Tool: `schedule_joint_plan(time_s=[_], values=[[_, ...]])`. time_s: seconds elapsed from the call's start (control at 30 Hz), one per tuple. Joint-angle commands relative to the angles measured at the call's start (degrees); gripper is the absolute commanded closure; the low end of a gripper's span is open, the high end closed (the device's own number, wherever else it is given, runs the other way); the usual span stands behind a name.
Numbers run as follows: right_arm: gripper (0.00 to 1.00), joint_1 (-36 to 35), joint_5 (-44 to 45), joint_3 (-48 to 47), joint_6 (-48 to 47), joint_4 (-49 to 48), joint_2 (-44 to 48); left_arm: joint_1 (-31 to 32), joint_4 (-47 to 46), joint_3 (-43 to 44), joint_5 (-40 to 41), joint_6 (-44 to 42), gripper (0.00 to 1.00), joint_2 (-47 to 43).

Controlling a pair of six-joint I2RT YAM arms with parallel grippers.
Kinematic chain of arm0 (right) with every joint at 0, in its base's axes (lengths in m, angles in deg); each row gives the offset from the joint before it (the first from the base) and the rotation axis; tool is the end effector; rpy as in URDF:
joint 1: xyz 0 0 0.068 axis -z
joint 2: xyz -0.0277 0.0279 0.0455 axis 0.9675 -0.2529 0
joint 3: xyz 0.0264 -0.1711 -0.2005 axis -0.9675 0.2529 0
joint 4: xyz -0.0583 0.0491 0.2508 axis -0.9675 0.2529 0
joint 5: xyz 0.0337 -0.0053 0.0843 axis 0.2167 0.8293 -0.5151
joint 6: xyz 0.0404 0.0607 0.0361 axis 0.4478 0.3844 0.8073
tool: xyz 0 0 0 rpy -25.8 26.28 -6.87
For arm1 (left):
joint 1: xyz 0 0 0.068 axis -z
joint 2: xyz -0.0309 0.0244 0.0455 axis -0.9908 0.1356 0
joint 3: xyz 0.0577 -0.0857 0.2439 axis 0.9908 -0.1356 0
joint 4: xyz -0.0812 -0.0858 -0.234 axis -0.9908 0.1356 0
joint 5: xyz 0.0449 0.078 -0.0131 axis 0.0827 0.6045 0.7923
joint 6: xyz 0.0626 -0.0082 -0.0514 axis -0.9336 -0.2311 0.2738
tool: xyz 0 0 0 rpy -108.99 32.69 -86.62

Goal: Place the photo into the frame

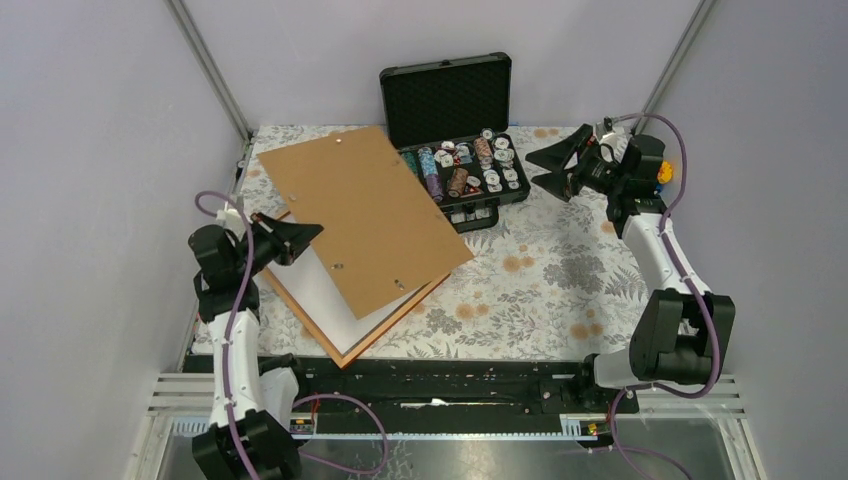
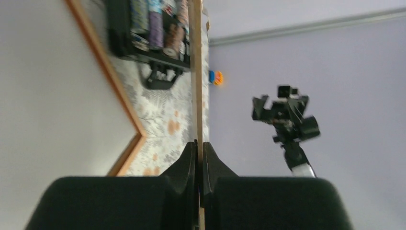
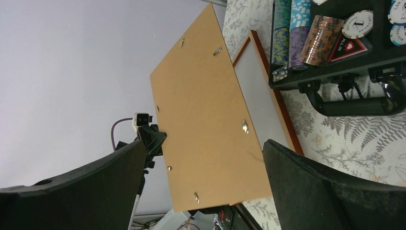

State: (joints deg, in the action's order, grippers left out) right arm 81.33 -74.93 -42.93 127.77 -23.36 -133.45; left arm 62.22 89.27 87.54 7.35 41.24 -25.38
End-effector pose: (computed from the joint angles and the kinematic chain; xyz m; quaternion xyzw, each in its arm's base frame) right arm 0.3514 0.0214 0.3155 0.0915 0.7294 0.5669 0.3718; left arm 0.2163 0.0164 0.2761 -0.2415 0.7136 -0.5419 0.3727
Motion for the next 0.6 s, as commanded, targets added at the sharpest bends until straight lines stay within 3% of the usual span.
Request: schedule_joint_plan(time_s=[0.0, 0.23, 0.57], values=[[0.0, -0.75, 1.56, -0.76, -6.44, 5.17, 2.81, -4.21, 6.64, -1.27, 3.79, -6.78, 1.0, -4.39], [0.0, -4.39, 1.25, -1.0, -7.34, 5.17, 2.66, -8.89, 18.59, 1.58, 7.98, -17.53, 1.0, -2.73], [0.0, -5.36, 1.53, -1.05, -8.45, 5.56, 2.3, -13.33, 15.79, -3.02, 8.06, -17.32, 1.0, -1.67]])
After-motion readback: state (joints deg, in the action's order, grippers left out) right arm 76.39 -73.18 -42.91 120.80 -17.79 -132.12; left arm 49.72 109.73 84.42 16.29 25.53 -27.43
